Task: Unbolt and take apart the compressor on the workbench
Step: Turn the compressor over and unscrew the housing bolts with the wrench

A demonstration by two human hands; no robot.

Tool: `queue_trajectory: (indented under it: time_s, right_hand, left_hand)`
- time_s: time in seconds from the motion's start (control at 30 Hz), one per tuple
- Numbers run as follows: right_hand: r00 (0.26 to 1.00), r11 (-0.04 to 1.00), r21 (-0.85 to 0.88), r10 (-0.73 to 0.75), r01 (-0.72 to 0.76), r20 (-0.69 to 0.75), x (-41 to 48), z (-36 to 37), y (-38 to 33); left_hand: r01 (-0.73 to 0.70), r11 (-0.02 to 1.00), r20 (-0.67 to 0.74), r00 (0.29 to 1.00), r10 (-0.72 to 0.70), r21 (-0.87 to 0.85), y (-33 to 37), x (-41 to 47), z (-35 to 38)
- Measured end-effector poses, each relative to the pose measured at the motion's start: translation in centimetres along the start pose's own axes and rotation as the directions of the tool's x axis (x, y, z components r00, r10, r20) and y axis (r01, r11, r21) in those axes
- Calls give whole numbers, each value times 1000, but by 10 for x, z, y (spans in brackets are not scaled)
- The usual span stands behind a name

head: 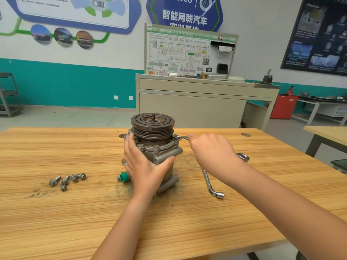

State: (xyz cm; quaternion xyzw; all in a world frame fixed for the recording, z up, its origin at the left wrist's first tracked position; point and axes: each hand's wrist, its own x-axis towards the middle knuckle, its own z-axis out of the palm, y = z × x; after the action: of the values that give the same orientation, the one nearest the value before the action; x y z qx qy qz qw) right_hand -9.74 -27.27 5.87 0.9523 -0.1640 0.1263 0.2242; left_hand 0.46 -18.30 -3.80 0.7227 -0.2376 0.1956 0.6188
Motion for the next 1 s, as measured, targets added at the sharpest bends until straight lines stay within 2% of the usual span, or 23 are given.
queue_trajectory:
  time_s: [0.07,0.2,0.33,0.43,0.53,0.6,0.67,0.7,0.77,0.83,0.9,1.0]
  right_hand:
    - [999,998,-47,-36,38,35,1,-4,-6]
    - [987,982,-139,-108,124,118,9,-14,-10]
    - [991,984,-121,-131,129,-15,14,2,17]
    - [988,982,-126,-148,141,-45,27,24,45]
    - [982,981,-126,-160,147,-103,47,44,59]
    - [952,978,-134,-190,162,-238,59,57,54]
    - [889,979,23,-176,205,-423,74,71,41]
    - [877,964,112,-166,240,-451,83,75,34]
    - [906,940,237,-133,243,-403,97,78,20]
    - [922,936,276,-107,220,-373,102,80,19]
    - [922,928,351,22,125,-388,95,76,27]
    - [890,790,611,312,-50,-331,69,64,41]
  left_hand:
    - [-13,1000,20,1000,13,-1,-4,0,-3]
    - [-53,995,169,983,67,-85,-18,1,-20]
    - [-131,988,192,971,145,-81,-28,8,-34]
    - [-233,972,199,952,233,-23,-35,12,-37]
    - [-225,972,189,954,234,-66,-42,13,-36]
    - [-203,974,178,960,218,-100,-46,13,-33]
    - [-155,981,181,968,174,-114,-51,14,-31]
    - [-128,984,195,969,151,-125,-54,14,-30]
    - [-82,985,243,963,118,-153,-57,14,-31]
    - [-33,981,271,959,85,-191,-58,15,-34]
    - [13,978,278,959,47,-209,-60,16,-36]
    - [19,981,268,963,34,-192,-62,17,-36]
